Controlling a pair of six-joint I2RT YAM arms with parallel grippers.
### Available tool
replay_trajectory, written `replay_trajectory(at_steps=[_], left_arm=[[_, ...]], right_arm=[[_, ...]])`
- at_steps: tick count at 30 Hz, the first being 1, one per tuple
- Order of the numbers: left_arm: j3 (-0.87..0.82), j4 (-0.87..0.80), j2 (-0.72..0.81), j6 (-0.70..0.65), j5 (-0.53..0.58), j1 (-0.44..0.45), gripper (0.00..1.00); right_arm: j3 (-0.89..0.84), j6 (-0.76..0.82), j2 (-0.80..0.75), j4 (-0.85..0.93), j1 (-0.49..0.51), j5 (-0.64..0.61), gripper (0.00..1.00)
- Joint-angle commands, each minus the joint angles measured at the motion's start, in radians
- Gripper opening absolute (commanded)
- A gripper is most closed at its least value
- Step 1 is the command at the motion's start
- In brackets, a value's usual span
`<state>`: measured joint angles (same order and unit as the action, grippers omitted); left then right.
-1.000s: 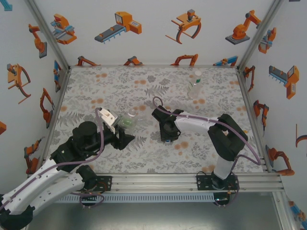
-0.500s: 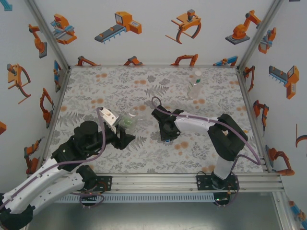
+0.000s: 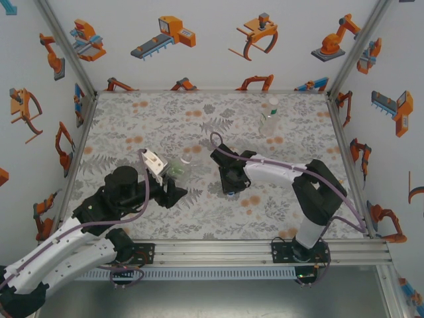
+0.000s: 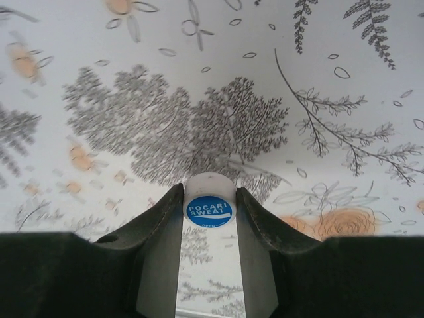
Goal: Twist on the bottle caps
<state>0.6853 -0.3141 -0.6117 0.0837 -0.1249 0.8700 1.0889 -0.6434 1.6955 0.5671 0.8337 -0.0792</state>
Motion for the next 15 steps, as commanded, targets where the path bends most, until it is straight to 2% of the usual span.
replay_trajectory(at_steps=[1,12,15], left_arm=[[0.041,0.009,-0.014,-0.102,-0.116,-0.002,0.0],[0.163,-0.082,-0.117,-0.352,-0.295,-0.002,0.0],[0.195,-0.118,-0.153,-0.417,-0.333,0.0,0.0]], right_arm=[[0.008,0.066,-0.142,0.021,-0.001,0.055,0.21],[0.082,0.293,-0.55,0.061,-0.012,0.22,0.14],[0.086,0.37,-0.647,0.02,-0.012,0.29,0.08]])
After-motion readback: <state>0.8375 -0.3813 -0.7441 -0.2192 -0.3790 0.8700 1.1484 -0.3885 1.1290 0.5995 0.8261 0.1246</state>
